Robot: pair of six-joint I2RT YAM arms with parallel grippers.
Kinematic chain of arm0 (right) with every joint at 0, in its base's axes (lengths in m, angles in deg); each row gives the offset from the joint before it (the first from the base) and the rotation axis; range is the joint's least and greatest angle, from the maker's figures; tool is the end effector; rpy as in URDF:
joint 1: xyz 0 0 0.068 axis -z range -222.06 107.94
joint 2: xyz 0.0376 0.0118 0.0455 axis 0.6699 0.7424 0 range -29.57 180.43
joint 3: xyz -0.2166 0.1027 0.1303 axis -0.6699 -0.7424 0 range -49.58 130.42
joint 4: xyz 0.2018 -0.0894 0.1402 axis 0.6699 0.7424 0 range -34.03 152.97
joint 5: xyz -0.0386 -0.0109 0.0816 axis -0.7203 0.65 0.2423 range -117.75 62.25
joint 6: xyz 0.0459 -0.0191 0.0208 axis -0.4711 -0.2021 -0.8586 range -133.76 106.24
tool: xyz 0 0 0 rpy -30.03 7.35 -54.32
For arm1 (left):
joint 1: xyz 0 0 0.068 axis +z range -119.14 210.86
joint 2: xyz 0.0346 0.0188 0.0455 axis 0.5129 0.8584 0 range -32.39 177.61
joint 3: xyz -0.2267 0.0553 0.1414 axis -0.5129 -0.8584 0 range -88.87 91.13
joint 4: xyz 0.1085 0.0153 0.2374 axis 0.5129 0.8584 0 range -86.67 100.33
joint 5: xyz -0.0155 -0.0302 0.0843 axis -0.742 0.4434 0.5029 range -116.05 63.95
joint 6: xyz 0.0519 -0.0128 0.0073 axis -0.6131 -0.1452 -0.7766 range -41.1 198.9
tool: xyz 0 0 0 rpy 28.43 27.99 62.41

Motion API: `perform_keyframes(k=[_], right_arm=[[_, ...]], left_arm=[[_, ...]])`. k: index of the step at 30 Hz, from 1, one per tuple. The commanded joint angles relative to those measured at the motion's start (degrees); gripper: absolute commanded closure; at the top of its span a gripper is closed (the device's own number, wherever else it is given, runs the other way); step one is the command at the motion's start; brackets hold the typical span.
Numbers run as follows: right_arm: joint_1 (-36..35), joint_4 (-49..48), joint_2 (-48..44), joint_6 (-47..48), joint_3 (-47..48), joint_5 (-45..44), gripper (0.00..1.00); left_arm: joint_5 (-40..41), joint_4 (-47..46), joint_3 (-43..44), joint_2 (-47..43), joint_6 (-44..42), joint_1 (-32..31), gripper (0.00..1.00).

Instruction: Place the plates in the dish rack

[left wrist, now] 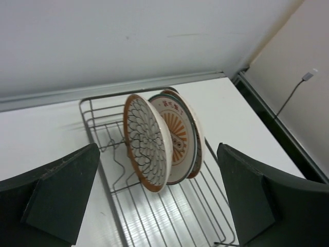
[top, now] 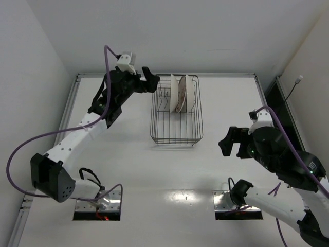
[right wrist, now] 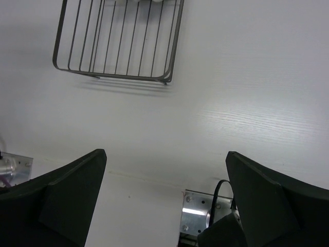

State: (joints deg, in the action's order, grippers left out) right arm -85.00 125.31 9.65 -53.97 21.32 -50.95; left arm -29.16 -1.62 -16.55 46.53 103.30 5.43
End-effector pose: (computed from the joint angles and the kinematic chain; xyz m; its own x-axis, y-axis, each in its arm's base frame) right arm 0.0660 0.0422 0.3950 -0.5985 0.2536 -0.7599 -0.0150 0.9448 0.3272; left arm 0.2963 -0.1431 0.4009 -0.2211 -0.3516 -0.9097 0.4243 0.8051 -0.4143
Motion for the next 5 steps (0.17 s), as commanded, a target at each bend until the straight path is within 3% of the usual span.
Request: perform_keyframes(k=[1,5], right_arm=[[0.05,-5.52,-1.86,-1.01,-2.07,-3.08,0.0],[0.05,-6.85,-2.4,-1.71,-2.69,-5.44,0.0]], left_arm=[[4.09,1.7,-2.43,-2.35,-5.51,-0.41,0.03],[-1.01,-0.32,-3.76,-2.36,-3.49,-0.41,0.03]])
